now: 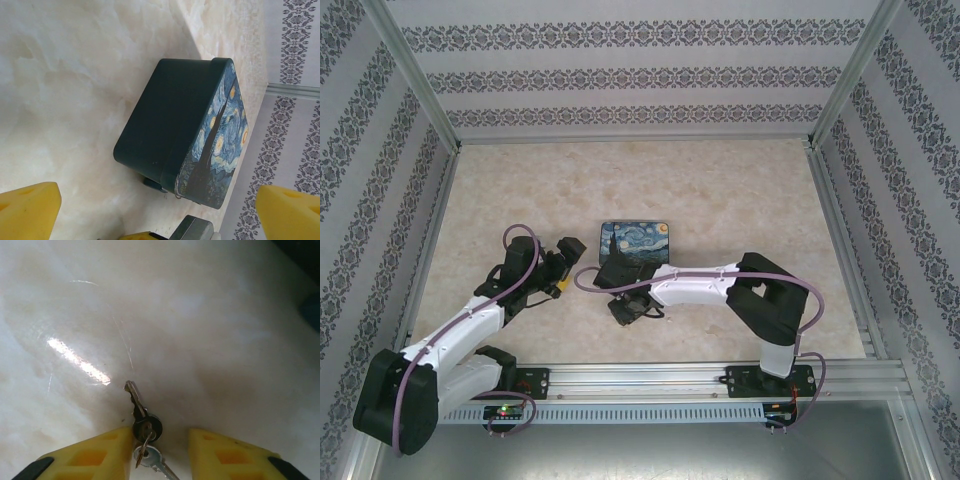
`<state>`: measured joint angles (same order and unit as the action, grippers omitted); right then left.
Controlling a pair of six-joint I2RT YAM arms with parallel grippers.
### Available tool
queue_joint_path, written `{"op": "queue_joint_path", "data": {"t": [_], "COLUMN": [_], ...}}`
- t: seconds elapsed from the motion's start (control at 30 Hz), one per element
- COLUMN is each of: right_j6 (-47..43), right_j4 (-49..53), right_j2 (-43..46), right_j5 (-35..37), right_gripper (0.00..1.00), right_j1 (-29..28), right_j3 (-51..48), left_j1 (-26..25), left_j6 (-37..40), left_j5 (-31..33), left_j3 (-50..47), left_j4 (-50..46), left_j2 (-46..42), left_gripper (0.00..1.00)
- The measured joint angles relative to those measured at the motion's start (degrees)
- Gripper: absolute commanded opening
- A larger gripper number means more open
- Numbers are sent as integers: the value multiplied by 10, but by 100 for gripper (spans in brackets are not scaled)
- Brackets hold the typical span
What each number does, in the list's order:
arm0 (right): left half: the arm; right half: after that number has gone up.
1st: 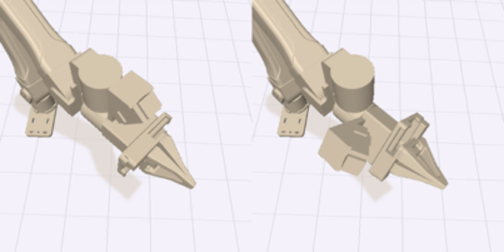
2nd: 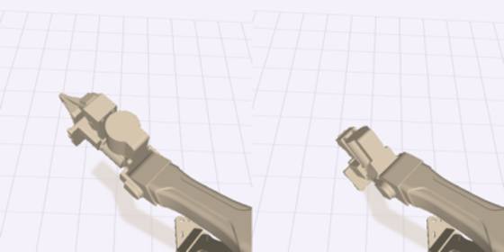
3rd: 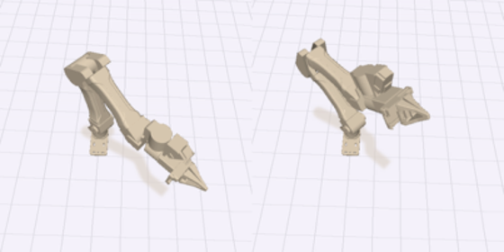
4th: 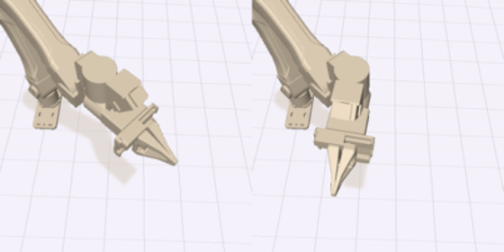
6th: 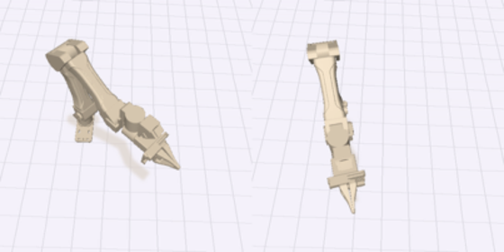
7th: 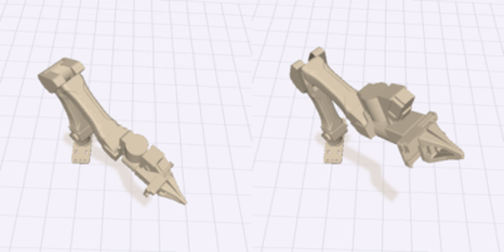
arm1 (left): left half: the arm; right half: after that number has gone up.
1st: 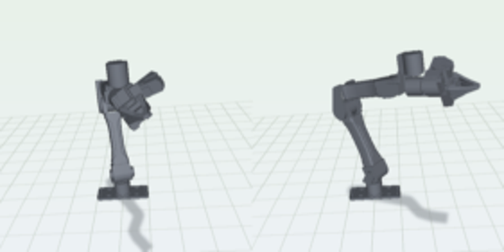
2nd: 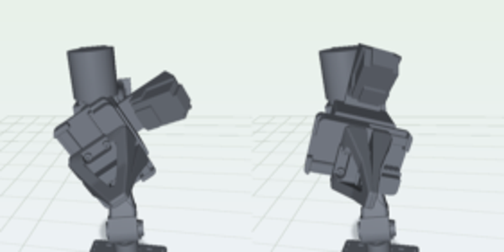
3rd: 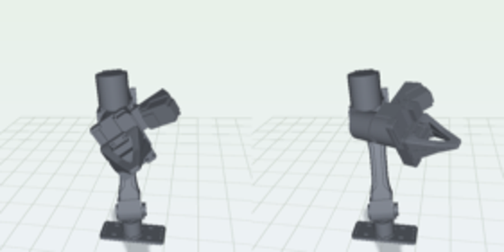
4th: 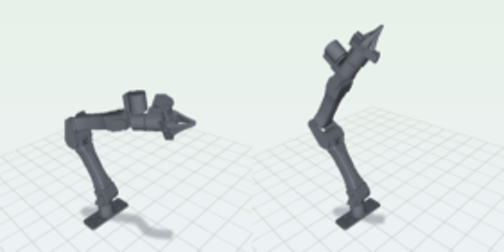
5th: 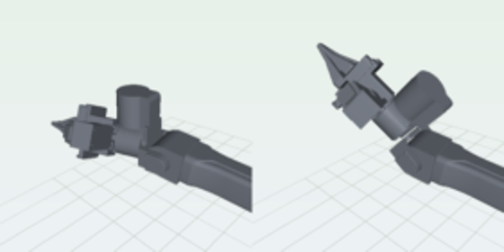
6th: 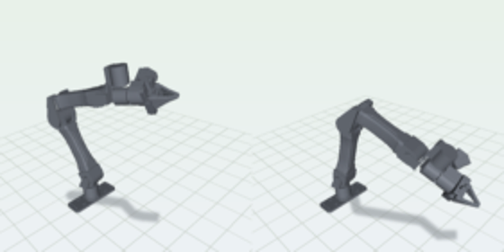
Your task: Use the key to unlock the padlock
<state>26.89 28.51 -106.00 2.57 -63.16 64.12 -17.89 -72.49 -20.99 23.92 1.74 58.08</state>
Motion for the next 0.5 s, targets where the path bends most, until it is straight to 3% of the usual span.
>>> {"op": "queue_joint_path", "data": {"t": [0.07,0.27,0.5], "right_j6": [-1,2,3], "right_j4": [3,0,-71], "right_j2": [-2,-9,-20], "right_j5": [7,16,10], "right_gripper": [27,0,0], "right_j1": [-2,-9,-9], "right_j3": [3,15,14], "left_j1": [0,0,0], "left_j6": [0,0,0], "left_j5": [0,0,0], "left_j3": [0,0,0], "left_j4": [2,4,4], "left_j2": [0,1,1], "left_gripper": [100,100,100]}}
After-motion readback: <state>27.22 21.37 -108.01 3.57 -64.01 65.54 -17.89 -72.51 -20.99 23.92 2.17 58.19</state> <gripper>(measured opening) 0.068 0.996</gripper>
